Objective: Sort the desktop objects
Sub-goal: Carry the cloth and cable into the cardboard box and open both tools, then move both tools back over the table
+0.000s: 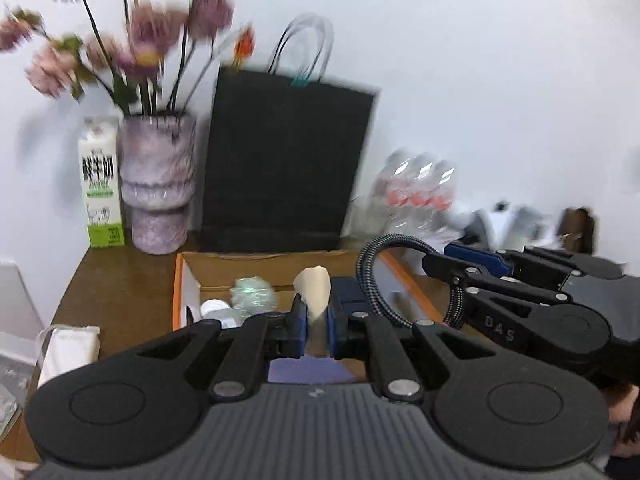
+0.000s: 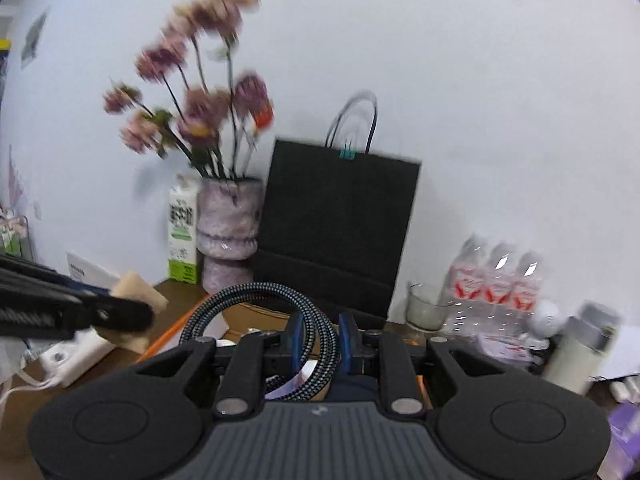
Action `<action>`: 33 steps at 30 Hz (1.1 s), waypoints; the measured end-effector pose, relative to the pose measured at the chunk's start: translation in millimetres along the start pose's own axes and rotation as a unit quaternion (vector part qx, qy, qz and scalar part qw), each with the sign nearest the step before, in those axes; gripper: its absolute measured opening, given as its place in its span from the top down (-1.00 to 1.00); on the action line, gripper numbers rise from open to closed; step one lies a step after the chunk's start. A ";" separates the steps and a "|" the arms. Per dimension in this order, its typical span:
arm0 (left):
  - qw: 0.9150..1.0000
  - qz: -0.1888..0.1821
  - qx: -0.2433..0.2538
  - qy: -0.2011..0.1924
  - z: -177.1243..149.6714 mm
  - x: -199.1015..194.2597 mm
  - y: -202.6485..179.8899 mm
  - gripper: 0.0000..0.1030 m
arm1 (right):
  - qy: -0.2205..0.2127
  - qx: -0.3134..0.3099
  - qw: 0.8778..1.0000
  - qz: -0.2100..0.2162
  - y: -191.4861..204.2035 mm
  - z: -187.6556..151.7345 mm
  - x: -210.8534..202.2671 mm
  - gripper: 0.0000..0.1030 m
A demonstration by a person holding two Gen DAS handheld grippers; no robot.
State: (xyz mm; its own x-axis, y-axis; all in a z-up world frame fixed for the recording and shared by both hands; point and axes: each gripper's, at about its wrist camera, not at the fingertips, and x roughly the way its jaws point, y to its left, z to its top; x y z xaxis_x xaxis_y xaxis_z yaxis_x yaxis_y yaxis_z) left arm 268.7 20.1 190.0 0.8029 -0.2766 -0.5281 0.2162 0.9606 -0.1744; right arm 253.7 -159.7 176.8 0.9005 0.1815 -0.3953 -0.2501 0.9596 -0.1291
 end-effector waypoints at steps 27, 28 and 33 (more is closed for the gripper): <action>0.996 0.071 -0.005 0.059 -13.9 61.8 18.6 -0.91 | 0.132 0.051 0.990 -0.004 -26.7 -39.1 85.2 -0.44; 0.997 0.067 -0.010 0.050 -22.9 47.2 13.9 -0.96 | 0.119 0.051 0.992 -0.004 -25.1 -42.0 67.3 -0.56; 0.998 0.038 -0.022 0.034 -83.1 -11.3 -11.0 -0.98 | 0.082 0.065 0.994 0.010 -12.0 -77.0 -14.1 -0.62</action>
State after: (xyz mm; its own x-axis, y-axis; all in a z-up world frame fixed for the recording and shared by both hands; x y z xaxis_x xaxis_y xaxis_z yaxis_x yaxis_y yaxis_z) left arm 211.1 10.5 128.8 0.7759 -0.2050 -0.5966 0.1300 0.9774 -0.1668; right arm 216.6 -190.3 114.0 0.8231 0.1743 -0.5404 -0.2105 0.9776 -0.0053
